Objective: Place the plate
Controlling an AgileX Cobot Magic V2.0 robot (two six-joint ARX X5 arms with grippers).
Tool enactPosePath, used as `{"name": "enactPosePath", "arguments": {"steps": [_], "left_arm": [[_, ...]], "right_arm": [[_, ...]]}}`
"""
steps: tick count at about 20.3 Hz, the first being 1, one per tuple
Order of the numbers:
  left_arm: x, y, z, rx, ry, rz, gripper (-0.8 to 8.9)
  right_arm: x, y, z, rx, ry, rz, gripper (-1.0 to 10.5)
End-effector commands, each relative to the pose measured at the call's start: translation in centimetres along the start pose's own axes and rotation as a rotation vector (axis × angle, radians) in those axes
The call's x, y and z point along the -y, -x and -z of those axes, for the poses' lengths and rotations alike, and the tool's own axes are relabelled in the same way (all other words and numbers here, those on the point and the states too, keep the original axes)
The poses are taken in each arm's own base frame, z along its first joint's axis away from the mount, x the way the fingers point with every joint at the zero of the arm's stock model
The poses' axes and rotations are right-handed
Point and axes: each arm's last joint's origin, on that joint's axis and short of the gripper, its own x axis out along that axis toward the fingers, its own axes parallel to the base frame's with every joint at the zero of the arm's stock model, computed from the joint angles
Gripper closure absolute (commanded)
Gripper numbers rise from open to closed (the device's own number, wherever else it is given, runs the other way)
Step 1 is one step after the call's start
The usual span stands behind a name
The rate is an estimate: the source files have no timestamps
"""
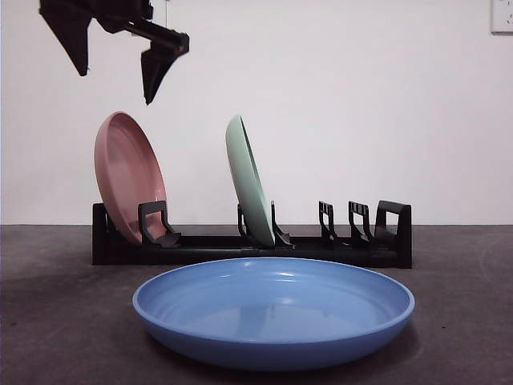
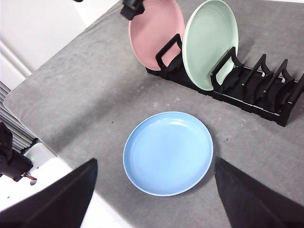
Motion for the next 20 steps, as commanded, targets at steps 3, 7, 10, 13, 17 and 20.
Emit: {"name": "enactPosePath", "arguments": {"steps": [3,7,10,13,17,20], "left_arm": [[1.9,-2.6,-1.1,0.015,-0.085,-0.115,2.52],[2.7,-3.9,-1.2,0.01,-0.1,-0.132,3.38],[2.8,-4.0,-1.2,0.01,-0.099,-0.132,4.26],[2.8,-4.0,-1.3,0.01,-0.099,-0.132,4.91],[2.7,-4.1,-1.2,0.007,-0.097,-0.134,5.04],[2.5,-4.5,-1.2,-0.002,-0.097,-0.137,5.04]], "right_arm": [[-0.2,0.4,-0.4,0.021,0.02,-0.008,5.5],[-0.2,0.4,-0.3,0.017,0.018,-0.007,5.5],[-0.2,0.4,-0.3,0.013,0.017,-0.006,5.5],[-0.2,0.4,-0.3,0.013,0.017,-0.006,5.5],[-0.2,0.4,-0.3,0.014,0.017,-0.006,5.5],[-0.2,0.4,-0.3,0.013,0.017,-0.006,5.5]]}}
